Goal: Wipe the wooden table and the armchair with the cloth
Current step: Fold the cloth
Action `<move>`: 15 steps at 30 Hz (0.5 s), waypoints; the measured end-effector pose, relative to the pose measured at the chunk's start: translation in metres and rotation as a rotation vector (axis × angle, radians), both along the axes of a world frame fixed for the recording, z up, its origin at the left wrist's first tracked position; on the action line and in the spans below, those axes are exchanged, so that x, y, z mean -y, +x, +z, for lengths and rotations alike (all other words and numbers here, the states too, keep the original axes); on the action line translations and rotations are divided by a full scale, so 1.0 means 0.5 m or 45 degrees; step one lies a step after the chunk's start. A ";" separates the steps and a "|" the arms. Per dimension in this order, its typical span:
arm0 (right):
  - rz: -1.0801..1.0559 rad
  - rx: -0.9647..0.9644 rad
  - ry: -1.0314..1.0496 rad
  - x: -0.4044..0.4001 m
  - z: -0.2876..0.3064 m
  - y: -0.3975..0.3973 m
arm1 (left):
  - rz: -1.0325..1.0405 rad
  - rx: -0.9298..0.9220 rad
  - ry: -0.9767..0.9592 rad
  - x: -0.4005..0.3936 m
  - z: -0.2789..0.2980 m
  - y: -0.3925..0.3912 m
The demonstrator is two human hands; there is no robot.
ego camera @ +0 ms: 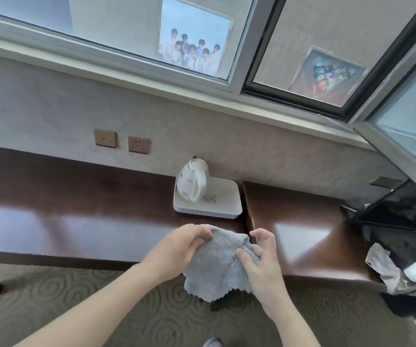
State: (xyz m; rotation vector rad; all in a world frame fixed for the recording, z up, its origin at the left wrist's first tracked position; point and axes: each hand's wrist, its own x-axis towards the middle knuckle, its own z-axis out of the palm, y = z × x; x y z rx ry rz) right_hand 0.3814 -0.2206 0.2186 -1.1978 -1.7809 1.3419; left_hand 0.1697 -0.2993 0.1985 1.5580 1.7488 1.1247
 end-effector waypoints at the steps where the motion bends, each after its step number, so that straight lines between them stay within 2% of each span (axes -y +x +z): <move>1: -0.006 0.044 0.058 -0.029 -0.011 -0.002 | -0.030 -0.022 -0.012 -0.031 -0.008 -0.007; 4: 0.028 0.161 0.222 -0.124 -0.048 -0.004 | -0.081 -0.043 -0.092 -0.132 -0.032 -0.022; 6: 0.066 0.168 0.234 -0.195 -0.068 -0.009 | -0.043 0.046 -0.177 -0.205 -0.051 -0.031; 8: 0.105 0.161 0.178 -0.274 -0.085 -0.015 | -0.016 0.058 -0.294 -0.280 -0.071 -0.040; 11: 0.226 0.216 0.053 -0.394 -0.111 -0.030 | -0.024 -0.058 -0.458 -0.381 -0.104 -0.052; 15: 0.333 0.204 -0.163 -0.543 -0.162 -0.054 | -0.037 -0.143 -0.574 -0.504 -0.143 -0.072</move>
